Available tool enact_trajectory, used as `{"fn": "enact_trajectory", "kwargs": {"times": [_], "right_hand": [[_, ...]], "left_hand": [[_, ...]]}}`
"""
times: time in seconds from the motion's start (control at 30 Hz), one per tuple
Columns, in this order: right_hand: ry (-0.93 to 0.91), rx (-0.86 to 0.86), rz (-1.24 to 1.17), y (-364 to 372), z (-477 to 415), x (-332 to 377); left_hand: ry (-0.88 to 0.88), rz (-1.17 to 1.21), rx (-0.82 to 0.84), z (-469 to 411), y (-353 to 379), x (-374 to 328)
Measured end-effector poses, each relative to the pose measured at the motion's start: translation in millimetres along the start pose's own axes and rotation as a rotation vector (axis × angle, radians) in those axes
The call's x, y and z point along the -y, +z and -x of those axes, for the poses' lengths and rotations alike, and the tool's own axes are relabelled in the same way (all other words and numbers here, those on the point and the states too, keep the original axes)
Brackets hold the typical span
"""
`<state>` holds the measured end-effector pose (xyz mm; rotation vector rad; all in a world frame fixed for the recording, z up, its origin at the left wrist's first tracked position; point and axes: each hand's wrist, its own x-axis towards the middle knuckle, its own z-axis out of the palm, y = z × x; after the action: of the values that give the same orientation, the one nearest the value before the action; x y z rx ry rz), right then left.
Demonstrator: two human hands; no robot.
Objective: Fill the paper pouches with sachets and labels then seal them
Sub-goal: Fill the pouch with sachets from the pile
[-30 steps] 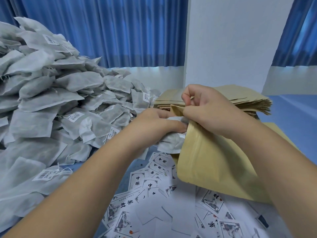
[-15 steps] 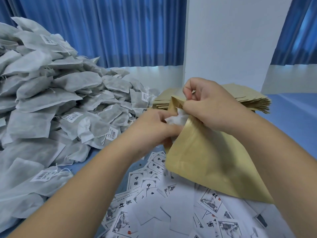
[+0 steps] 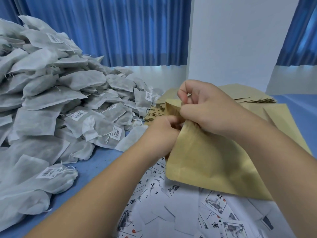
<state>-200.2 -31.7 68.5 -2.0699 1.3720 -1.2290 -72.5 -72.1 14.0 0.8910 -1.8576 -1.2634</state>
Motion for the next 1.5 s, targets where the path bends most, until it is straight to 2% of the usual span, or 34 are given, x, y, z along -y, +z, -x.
{"fn": "enact_trajectory", "kwargs": {"times": [0.07,0.2,0.23,0.3,0.33,0.37,0.4,0.43,0.47,0.5,0.53,0.57,0.63,0.8,0.83,0.9,1.0,1.07,1.13,1.33,1.5], "right_hand": [[-0.008,-0.013,0.028,-1,0,0],[0.058,-0.120,0.194,-11,-2,-10],[0.085,-0.137,0.215,-14,-2,-14],[0.138,-0.153,0.247,-19,-2,-21],[0.160,-0.157,0.263,-21,-1,-25],[0.177,-0.159,0.273,-22,-1,-27],[0.188,-0.160,0.278,-23,0,-29],[0.193,-0.159,0.278,-24,0,-30],[0.194,-0.157,0.273,-24,0,-31],[0.191,-0.154,0.267,-24,0,-31],[0.186,-0.147,0.263,-24,0,-31],[0.182,-0.137,0.262,-23,0,-30],[0.177,-0.117,0.258,-22,1,-30],[0.165,-0.108,0.246,-22,0,-29],[0.164,-0.109,0.243,-22,0,-29],[0.161,-0.113,0.241,-22,0,-30],[0.148,-0.114,0.246,-22,0,-30],[0.141,-0.109,0.264,-21,-1,-30],[0.142,-0.105,0.271,-21,-1,-30],[0.142,-0.124,0.222,-21,-2,-27],[0.118,-0.106,0.211,-16,-3,-24]], "left_hand": [[0.020,0.041,-0.008,-1,6,0],[-0.015,0.359,0.177,-2,3,-5],[-0.032,0.412,0.176,-3,-2,-6],[-0.070,0.397,0.046,-6,-15,-4],[-0.086,0.271,-0.074,-9,-21,0],[-0.105,0.019,-0.209,-11,-29,6],[-0.131,-0.341,-0.311,-14,-38,14],[-0.188,-0.707,-0.339,-14,-45,22],[-0.286,-0.987,-0.301,-13,-50,28],[-0.399,-1.138,-0.231,-12,-52,31],[-0.490,-1.178,-0.166,-12,-53,34],[-0.533,-1.157,-0.135,-12,-52,35],[-0.491,-1.112,-0.127,-14,-50,35],[-0.394,-1.100,-0.247,-11,-53,38],[-0.315,-1.040,-0.287,-10,-55,37],[-0.047,-0.814,-0.330,-7,-56,31],[0.283,-0.521,-0.136,2,-50,9],[0.362,-0.463,-0.038,7,-41,0],[0.328,-0.443,0.008,8,-31,-3],[0.046,-0.160,0.126,6,-11,-3],[0.000,-0.194,0.053,6,-7,-7]]}}
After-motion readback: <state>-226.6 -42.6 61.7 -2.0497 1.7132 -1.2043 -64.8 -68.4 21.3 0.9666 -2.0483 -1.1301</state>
